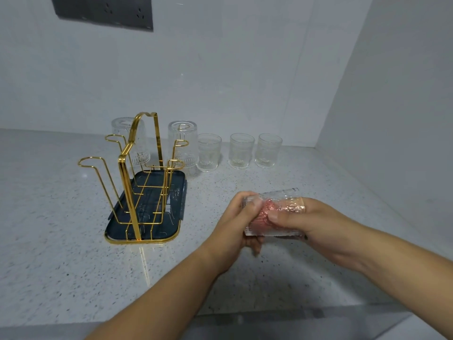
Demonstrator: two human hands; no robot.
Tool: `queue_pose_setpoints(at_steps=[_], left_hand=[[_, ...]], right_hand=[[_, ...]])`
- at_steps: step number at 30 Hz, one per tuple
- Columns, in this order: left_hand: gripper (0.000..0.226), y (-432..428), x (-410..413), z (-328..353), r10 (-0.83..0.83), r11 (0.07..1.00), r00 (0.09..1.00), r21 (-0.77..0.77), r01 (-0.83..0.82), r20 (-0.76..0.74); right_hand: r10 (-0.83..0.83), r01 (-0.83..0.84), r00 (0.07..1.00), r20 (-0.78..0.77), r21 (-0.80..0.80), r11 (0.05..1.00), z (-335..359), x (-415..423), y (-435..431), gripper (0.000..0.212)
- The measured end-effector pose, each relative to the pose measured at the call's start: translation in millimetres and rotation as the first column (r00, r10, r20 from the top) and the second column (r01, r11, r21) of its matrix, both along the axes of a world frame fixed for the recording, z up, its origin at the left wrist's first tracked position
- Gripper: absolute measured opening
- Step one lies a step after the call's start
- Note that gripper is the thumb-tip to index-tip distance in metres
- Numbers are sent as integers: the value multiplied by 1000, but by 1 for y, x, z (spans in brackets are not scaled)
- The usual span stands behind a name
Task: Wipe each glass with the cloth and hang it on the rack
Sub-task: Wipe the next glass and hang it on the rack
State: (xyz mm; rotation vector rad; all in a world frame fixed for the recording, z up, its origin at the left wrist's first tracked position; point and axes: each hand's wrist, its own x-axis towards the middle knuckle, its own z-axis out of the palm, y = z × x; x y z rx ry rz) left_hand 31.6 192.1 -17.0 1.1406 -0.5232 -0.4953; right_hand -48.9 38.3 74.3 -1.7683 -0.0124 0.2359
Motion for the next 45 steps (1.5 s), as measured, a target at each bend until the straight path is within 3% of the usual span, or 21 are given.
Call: queue_pose_setpoints(at_steps=[2,3,5,6,8,9,10,11,12,15,17,22,25,27,30,33,36,39,42,45], left_hand=[[44,0,0,0,47,999,999,24,-47,-7],[55,-1,0,1,62,997,997,39,-60,-51],[73,-1,2,2,48,997,982,60,-38,-184],[73,-1,3,1,26,998,972,57,-13,-234],[59,0,6,1,0,996,964,81,22,-267],[54,0,7,2,-8,996,963,88,33,-270],[53,0,8,2,-14,996,961,82,38,-275],[55,0,7,5,-17,997,958,65,37,-287],[56,-1,8,4,-11,998,955,49,27,-296],[56,-1,9,6,23,1000,951,-9,-27,-307],[57,0,9,4,64,997,951,-18,-73,-303],[58,-3,9,1,156,987,960,1,-160,-233],[56,-4,9,1,190,981,952,-3,-196,-238],[55,-3,10,1,203,977,946,-14,-213,-252],[54,-3,11,-1,206,975,943,-27,-221,-261],[55,-3,10,0,214,973,941,-28,-229,-263],[54,-3,12,-1,215,973,937,-18,-229,-276],[56,-3,12,-1,206,976,934,-13,-219,-294],[82,-3,11,-2,156,984,949,-35,-172,-272],[95,-1,6,3,122,989,946,-42,-141,-300]], right_hand=[[45,-44,999,18,-13,999,-3,-1,8,23],[100,-93,993,63,-93,991,-7,-2,11,22],[252,-157,948,193,-403,902,-12,-3,13,14],[353,-149,904,240,-597,788,-12,-3,12,14],[557,-51,798,231,-894,444,-10,-1,6,26],[609,-17,772,183,-952,307,-7,1,2,32],[625,-3,765,155,-970,245,-5,3,0,34],[622,-2,767,158,-969,249,-4,4,-3,33],[589,-16,786,190,-945,326,-4,5,-4,31],[293,-40,907,302,-630,775,-12,7,3,21],[128,-3,949,288,-398,918,-14,4,6,22],[-100,96,981,167,36,995,-10,-1,-2,27],[-135,104,988,71,336,936,-6,-5,-9,32],[-53,14,996,67,473,881,-1,-9,-14,45],[87,-130,989,123,402,906,0,-11,-22,62],[90,-107,979,185,87,990,1,-11,-23,51],[53,-8,962,267,-168,986,6,-14,-15,45],[-21,119,923,385,-235,965,2,-11,-7,44],[-122,263,862,492,-230,937,-3,-4,-5,39],[-160,287,847,507,-184,940,-7,4,-4,14]])
